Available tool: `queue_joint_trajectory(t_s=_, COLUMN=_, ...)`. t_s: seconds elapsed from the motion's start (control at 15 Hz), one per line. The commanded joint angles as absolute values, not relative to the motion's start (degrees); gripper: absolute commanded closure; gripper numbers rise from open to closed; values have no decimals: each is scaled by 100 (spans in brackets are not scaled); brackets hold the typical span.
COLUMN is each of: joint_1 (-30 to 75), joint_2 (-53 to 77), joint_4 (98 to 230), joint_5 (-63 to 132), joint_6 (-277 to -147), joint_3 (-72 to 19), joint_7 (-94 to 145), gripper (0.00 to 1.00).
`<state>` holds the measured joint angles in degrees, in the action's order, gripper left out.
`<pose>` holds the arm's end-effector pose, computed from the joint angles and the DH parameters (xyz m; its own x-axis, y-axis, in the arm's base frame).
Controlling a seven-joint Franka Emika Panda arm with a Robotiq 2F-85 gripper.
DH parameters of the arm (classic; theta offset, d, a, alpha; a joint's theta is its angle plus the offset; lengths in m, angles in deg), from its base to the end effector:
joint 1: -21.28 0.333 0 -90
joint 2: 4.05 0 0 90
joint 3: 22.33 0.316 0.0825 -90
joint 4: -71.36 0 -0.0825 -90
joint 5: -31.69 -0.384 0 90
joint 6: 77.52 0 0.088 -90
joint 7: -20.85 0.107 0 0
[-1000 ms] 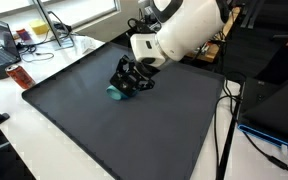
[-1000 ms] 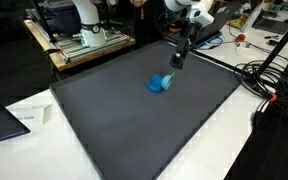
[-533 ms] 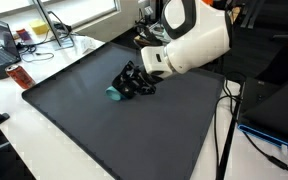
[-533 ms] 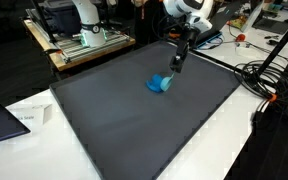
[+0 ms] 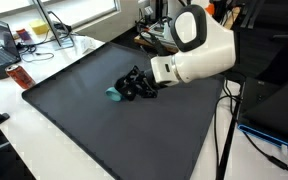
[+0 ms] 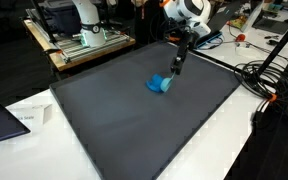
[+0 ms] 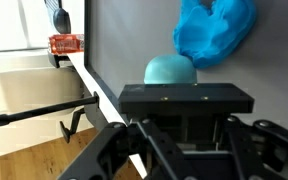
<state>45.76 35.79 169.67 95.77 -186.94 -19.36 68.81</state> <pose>0.5976 0.2348 0.1809 0.9418 0.3342 0.0367 0.1554 -0.5295 0.8339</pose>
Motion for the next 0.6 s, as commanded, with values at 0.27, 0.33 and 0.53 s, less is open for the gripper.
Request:
queue_joint_trajectory(t_s=0.27, joint_1=4222, joint_2=3266, joint_4=16692, joint_5=9142, joint_6=-18625, joint_3=-1576, joint_7=6562, gripper=78)
queue_joint_trajectory(t_s=0.33, joint_1=4129, joint_2=3184, joint_4=16670, joint_5=8970, joint_6=-18668, joint_3=-1534, joint_7=6438, gripper=78)
queue_joint_trajectory(t_s=0.53, joint_1=3902, joint_2=2987, joint_4=16617, joint_5=8400, joint_6=-18760, joint_3=-1483, joint_7=6046, gripper=78)
